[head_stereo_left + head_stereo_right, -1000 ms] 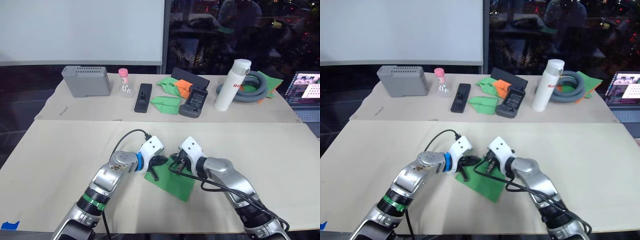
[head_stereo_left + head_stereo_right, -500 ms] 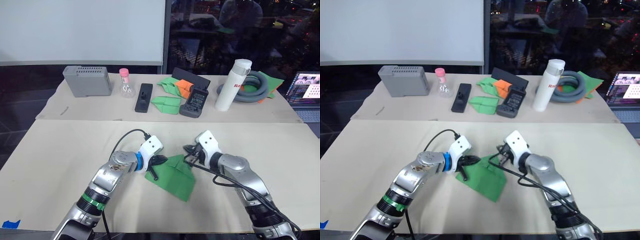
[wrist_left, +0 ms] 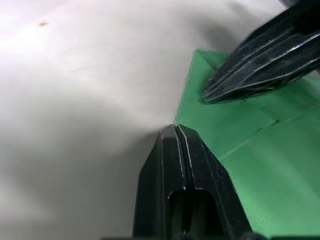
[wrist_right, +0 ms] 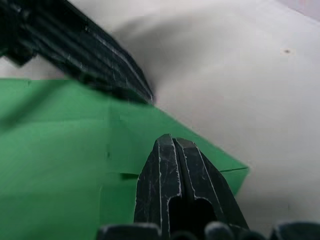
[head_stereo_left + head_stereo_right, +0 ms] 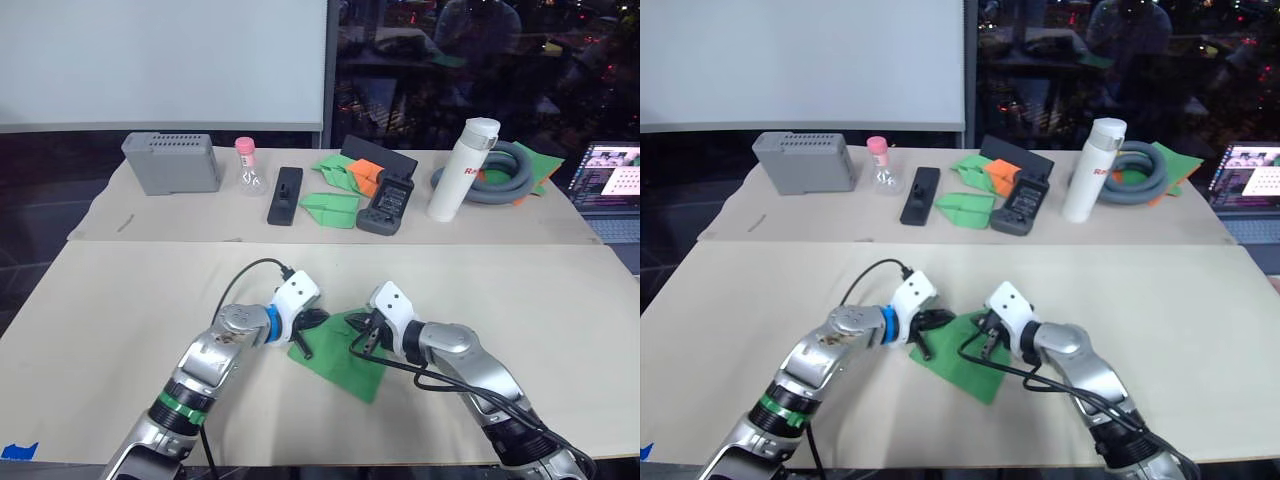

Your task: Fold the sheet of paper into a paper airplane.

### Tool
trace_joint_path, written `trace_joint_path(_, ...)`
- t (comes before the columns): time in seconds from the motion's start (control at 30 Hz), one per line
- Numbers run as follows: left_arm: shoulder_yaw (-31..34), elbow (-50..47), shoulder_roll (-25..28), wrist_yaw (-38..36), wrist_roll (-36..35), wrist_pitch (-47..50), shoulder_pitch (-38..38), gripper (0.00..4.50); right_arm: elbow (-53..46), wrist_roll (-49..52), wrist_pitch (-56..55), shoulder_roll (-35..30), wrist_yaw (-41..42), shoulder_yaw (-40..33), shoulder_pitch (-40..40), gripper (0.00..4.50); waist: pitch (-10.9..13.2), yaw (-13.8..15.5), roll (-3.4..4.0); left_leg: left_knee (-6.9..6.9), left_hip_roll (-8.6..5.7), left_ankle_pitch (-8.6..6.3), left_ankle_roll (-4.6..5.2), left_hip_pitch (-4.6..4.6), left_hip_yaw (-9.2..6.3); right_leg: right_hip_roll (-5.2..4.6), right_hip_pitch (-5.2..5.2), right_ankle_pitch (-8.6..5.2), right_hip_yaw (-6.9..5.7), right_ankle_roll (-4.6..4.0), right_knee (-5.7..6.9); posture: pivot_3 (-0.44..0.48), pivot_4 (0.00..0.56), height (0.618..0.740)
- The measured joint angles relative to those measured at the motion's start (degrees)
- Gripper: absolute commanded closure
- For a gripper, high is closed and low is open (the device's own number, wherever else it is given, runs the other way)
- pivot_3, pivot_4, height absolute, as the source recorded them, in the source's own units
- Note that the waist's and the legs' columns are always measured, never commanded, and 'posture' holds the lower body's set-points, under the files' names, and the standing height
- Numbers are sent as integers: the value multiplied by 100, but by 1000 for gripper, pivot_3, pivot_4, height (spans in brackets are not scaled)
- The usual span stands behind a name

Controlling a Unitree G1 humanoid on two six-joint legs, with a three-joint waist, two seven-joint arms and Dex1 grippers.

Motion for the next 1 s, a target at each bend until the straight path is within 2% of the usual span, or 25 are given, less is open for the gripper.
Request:
trace_joint_path(0.17,246,-336,418,-41,-53,-75,399,4474,125,-76,-51,-23,105,92,-106,4500,-1,-53,0,-34,6,0,-2,37,1,-1,20,-1,2,-2,-3,0,150,740)
trace_joint_path(0.3,570,-424,501,-33,-195,-48,601,4474,223,-88,-62,-22,125,98,-198,4500,-1,-48,0,-35,8,1,-5,40,0,-1,21,-2,1,-3,-2,0,150,740)
trace_joint_path(0.43,1058,-205,233,149,-418,29,488,4474,268,-120,-85,-18,133,72,-223,4500,0,-25,-2,-32,5,2,-6,33,-1,-3,15,-1,0,-4,-1,0,150,740)
trace_joint_path(0.5,1096,-192,97,130,-525,-5,319,4474,294,-126,-87,27,94,64,-241,4500,1,0,-2,-32,1,5,-12,31,-1,-7,15,-1,-1,-4,-1,0,150,740)
trace_joint_path(0.6,832,-188,-71,-36,-574,-136,-4,4474,319,-126,-89,60,75,59,-248,4500,0,18,-3,-33,-5,21,-40,29,1,-9,15,-1,2,-4,-3,0,150,740)
trace_joint_path(0.77,-320,298,-191,-296,-175,-420,-109,4474,234,-129,-63,50,62,59,-224,4500,0,17,-3,-35,-6,20,-38,20,3,-6,7,-1,3,-4,-5,0,150,740)
trace_joint_path(1.0,-569,358,-173,-319,49,-651,-187,4474,-66,-130,136,-162,-64,-110,5,4500,0,49,-3,-32,-4,-3,3,24,2,-8,13,-1,2,-4,-7,0,150,740)
